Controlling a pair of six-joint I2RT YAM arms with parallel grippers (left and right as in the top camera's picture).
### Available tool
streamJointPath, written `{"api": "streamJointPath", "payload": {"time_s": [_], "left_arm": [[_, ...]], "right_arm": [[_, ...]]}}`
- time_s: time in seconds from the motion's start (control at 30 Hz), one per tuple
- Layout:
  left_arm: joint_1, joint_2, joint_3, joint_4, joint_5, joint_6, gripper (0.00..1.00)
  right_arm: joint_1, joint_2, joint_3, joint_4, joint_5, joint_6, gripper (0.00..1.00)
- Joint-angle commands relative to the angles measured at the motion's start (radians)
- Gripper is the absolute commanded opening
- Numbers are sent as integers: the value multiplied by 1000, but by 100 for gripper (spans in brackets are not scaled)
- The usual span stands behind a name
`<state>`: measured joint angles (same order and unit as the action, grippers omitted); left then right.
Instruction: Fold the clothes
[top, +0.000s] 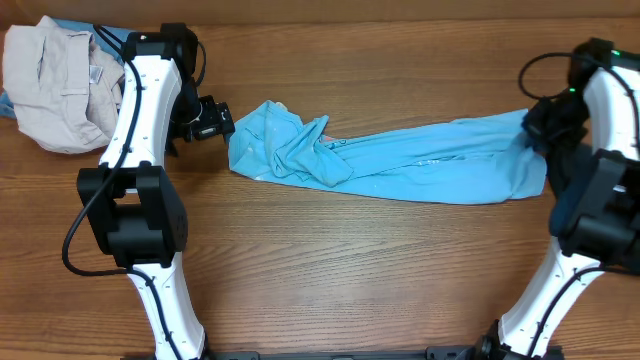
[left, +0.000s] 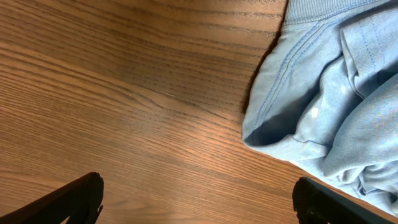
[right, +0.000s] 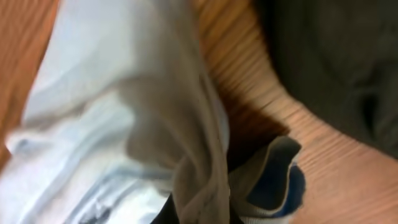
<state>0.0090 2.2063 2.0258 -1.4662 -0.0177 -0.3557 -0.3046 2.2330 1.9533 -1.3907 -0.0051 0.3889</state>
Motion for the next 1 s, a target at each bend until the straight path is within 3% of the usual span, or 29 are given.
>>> {"api": "streamJointPath", "payload": {"time_s": [0.0, 0.17, 0.23, 0.37, 0.43, 0.5, 0.53, 0.6, 0.63, 0.67, 0.87, 0.97], "left_arm": [[3, -19, 5, 5, 19, 23, 100], [3, -19, 5, 4, 19, 23, 100], [3, -19, 5, 1, 19, 23, 100], [3, -19, 5, 0, 19, 23, 100], [3, -19, 5, 1, 19, 23, 100], [3, -19, 5, 3, 19, 23, 100], [3, -19, 5, 5, 19, 23, 100], [3, -19, 5, 5, 19, 23, 100], [3, -19, 5, 3, 19, 23, 100], [3, -19, 5, 0, 19, 23, 100], [3, -19, 5, 7, 19, 23, 100], [3, -19, 5, 7, 19, 24, 100]], "right_arm": [[143, -50, 16, -14, 61, 8, 4], [405, -49, 10, -20, 87, 14, 5], [482, -48, -14, -21, 78, 13, 36], [562, -48, -50, -29, 71, 58, 35], [563, -48, -49, -42, 71, 58, 35], [540, -53, -18, -68, 71, 58, 19], [518, -65, 21, -88, 71, 60, 19], [459, -87, 98, -122, 71, 57, 35], [417, -91, 132, -142, 71, 57, 67], [367, -91, 143, -161, 65, 53, 74], [223, -84, -27, -79, -112, -170, 75], [223, -83, -139, 16, -169, -179, 75]]}}
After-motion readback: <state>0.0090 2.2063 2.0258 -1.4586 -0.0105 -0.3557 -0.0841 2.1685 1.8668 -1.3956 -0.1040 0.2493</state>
